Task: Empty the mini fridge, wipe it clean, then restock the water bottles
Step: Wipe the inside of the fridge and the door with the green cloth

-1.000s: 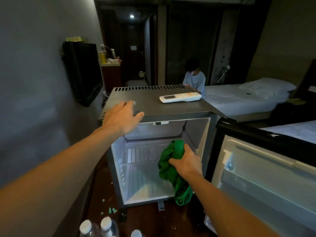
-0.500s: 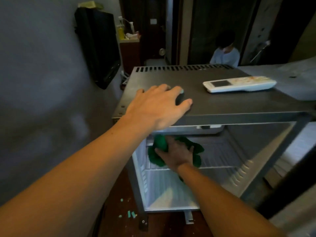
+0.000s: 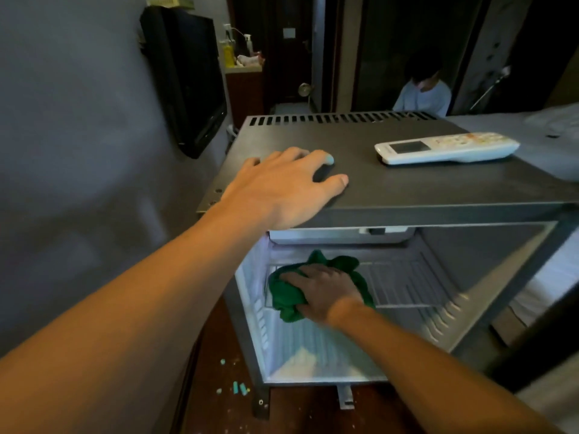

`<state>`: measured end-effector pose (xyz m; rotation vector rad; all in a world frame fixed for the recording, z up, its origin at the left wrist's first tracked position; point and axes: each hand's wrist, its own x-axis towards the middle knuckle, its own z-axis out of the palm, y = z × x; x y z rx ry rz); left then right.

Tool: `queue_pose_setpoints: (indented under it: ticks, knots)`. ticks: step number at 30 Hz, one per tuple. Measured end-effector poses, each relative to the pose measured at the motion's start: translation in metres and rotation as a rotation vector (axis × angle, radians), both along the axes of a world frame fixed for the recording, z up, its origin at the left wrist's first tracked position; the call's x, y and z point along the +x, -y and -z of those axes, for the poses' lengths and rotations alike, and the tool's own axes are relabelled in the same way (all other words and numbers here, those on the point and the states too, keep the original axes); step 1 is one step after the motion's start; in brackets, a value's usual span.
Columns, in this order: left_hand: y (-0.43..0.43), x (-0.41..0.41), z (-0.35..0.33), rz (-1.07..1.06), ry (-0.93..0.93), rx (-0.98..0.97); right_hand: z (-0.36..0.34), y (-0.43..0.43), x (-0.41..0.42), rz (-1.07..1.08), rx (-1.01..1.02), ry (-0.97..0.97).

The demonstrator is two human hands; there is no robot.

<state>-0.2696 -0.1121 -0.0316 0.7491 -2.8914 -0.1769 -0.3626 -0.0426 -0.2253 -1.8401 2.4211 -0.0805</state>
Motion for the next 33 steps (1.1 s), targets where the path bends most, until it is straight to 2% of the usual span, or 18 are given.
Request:
queue_pose_setpoints:
  ticks: [2,9,18,24,26,29,33]
  knots:
    - [0.0,0.001,0.001,-0.006,0.012,0.002,0.001,-0.008,-0.016,0.017,0.022,0.034]
    - [-0.003,-0.001,0.004,-0.031,-0.016,-0.065,0.018,0.023,-0.022,0.275,-0.046,0.107]
    - [-0.003,0.002,0.001,-0.035,0.046,-0.024,0.016,-0.042,-0.026,0.152,-0.143,-0.02]
    - [-0.002,0.001,-0.001,-0.069,0.029,-0.049,0.014,-0.048,-0.084,0.508,-0.083,-0.021]
    - [-0.004,-0.001,-0.001,-0.075,0.014,-0.067,0.017,-0.041,-0.085,0.562,-0.08,-0.024]
    - [-0.008,-0.003,0.001,-0.071,-0.002,-0.099,0.019,-0.032,-0.08,0.527,-0.047,-0.041]
    - [-0.011,-0.002,-0.001,-0.087,0.012,-0.096,0.006,-0.038,-0.081,0.462,0.012,0.094]
